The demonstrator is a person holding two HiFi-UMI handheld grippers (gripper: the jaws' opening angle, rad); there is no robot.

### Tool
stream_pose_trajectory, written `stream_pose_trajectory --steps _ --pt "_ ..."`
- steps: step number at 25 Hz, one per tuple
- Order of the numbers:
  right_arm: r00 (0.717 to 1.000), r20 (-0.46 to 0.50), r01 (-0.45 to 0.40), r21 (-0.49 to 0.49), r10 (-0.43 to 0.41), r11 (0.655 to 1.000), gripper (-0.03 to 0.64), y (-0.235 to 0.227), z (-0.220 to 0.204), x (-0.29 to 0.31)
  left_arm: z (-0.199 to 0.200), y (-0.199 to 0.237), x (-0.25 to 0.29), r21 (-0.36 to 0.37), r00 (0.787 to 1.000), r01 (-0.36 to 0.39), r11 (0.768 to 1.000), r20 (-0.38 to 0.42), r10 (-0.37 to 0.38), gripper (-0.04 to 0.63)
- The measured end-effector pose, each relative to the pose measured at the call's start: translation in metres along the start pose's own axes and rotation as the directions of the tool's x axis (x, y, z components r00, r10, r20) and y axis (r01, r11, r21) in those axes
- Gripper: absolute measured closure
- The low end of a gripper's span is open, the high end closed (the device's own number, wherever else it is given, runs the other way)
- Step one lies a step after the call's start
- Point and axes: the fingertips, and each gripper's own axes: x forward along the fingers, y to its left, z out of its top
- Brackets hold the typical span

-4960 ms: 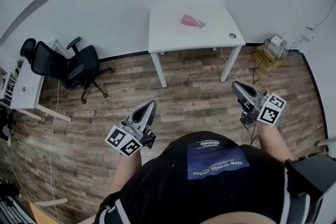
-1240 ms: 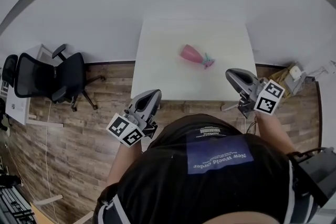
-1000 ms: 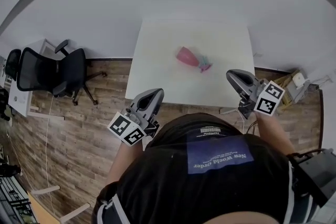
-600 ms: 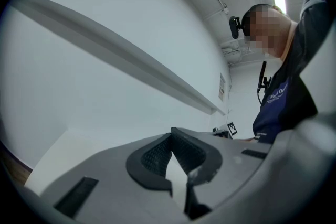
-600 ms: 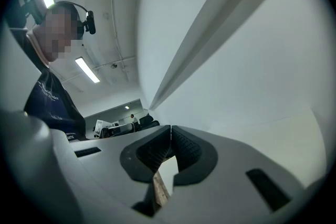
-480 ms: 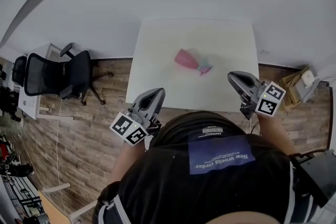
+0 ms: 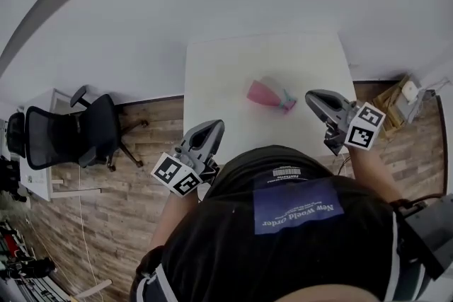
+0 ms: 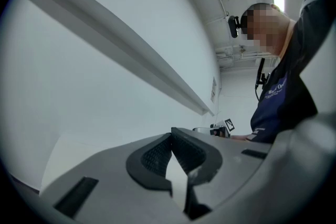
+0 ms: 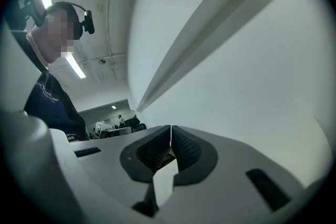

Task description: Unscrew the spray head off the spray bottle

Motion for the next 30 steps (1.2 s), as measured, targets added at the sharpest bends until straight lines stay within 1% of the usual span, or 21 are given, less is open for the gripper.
stream_pose_trajectory --steps 3,7,10,13,16,18,21,23,26,30 --pt "0.999 0.003 0.038 -0.018 -0.038 0.999 0.620 0.008 0.007 0.029 0.009 0.028 -0.008 -0.003 0.999 0.047 0.999 -0.011 -0.047 0.593" --pt "0.997 -0.011 0.071 -0.015 -0.071 0.997 0.620 0.018 0.003 0.079 0.013 0.076 -0.027 -0.029 0.995 0.095 0.995 -0.032 -0.096 0.592" --pt "0.995 -0.030 0.090 0.000 -0.090 0.996 0.620 0.021 -0.004 0.097 0.009 0.097 -0.031 -0.046 0.991 0.114 0.992 -0.061 -0.117 0.592" --pt "0.994 -0.050 0.096 0.002 -0.096 0.995 0.620 0.021 -0.010 0.104 0.000 0.107 -0.029 -0.061 0.988 0.125 0.990 -0.088 -0.130 0.592" --pt "0.994 -0.063 0.084 0.000 -0.084 0.996 0.620 0.014 -0.012 0.100 -0.007 0.105 -0.018 -0.063 0.985 0.131 0.989 -0.101 -0.137 0.592" --pt "0.995 -0.067 0.068 0.000 -0.068 0.998 0.620 0.005 -0.011 0.094 -0.010 0.101 -0.009 -0.053 0.986 0.124 0.991 -0.103 -0.129 0.592" --pt "0.997 -0.072 0.040 0.010 -0.039 0.999 0.620 -0.016 -0.007 0.082 -0.014 0.096 0.010 -0.045 0.992 0.079 0.996 -0.098 -0.083 0.592" --pt "0.997 -0.071 0.012 0.017 -0.011 1.000 0.620 -0.029 -0.001 0.066 -0.020 0.082 0.027 -0.043 0.993 0.048 0.998 -0.103 -0.052 0.592" --pt "0.998 -0.066 -0.019 0.022 0.020 1.000 0.620 -0.047 0.005 0.039 -0.032 0.060 0.053 -0.034 0.992 0.025 0.999 -0.124 -0.029 0.592" --pt "0.998 -0.064 -0.015 0.055 0.018 0.998 0.620 -0.063 -0.002 0.029 -0.042 0.052 0.067 -0.012 0.984 0.032 0.999 -0.176 -0.034 0.592"
